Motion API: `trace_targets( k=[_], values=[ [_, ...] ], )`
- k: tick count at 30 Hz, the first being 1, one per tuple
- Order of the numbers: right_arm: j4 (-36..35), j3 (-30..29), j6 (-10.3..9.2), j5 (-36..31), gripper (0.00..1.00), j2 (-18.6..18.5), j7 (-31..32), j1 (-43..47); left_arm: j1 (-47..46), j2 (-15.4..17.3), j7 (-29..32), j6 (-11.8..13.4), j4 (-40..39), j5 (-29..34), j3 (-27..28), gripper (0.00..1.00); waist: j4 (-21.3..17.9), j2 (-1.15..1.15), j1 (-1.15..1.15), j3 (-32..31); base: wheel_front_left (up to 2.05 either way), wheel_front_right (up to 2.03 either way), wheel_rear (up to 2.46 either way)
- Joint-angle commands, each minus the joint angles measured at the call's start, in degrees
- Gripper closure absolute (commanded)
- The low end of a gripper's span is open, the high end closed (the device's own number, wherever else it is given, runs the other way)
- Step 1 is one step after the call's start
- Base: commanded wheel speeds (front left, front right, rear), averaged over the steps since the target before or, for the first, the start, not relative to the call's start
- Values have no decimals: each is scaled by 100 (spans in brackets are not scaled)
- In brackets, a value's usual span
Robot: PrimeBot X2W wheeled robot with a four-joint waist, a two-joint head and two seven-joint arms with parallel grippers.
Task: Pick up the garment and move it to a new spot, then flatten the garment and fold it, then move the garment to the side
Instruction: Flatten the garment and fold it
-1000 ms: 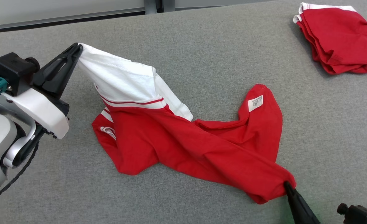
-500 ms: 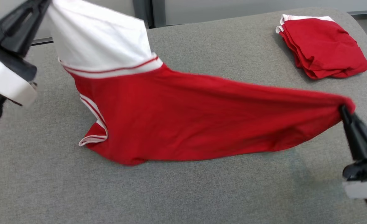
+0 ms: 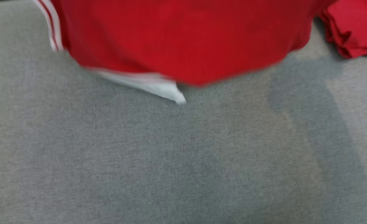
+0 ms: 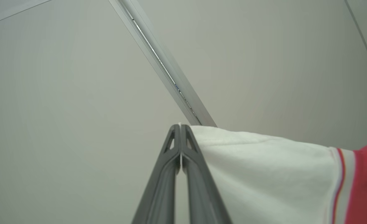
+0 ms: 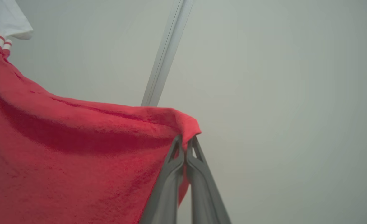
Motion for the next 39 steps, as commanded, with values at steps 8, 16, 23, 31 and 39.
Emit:
trace_targets(
  k=[8, 16, 23, 31, 39],
  values=[
    [1779, -204, -3, -1567, 100, 751, -999, -2639, -2249, -625, -1269, 538, 1561, 1803, -6, 100, 210, 0, 0, 1055, 0, 0, 0],
    [1004, -619, -3, -2561, 100, 1207, -1056, -2396, -1427, -482, -1284, 1095, -181, 2426, 682, 100, 587, 0, 0, 1737, 0, 0, 0],
    [1072, -505, -3, -2437, 100, 1237, -1058, -1369, 770, -379, -1287, 1303, -949, 2289, 1205, 100, 814, 0, 0, 1824, 0, 0, 0],
    [914, -1320, -4, -1840, 100, 1319, -1060, 696, 4211, -852, -1289, 1058, -1784, 1591, 2757, 100, 920, 0, 0, 1400, 0, 0, 0],
    [-184, -2314, -9, -1835, 100, 1500, -1060, 3234, 7615, -1804, -1293, 301, -2906, 1681, 4570, 100, 970, 0, 0, 534, 0, 0, 0]
  ],
)
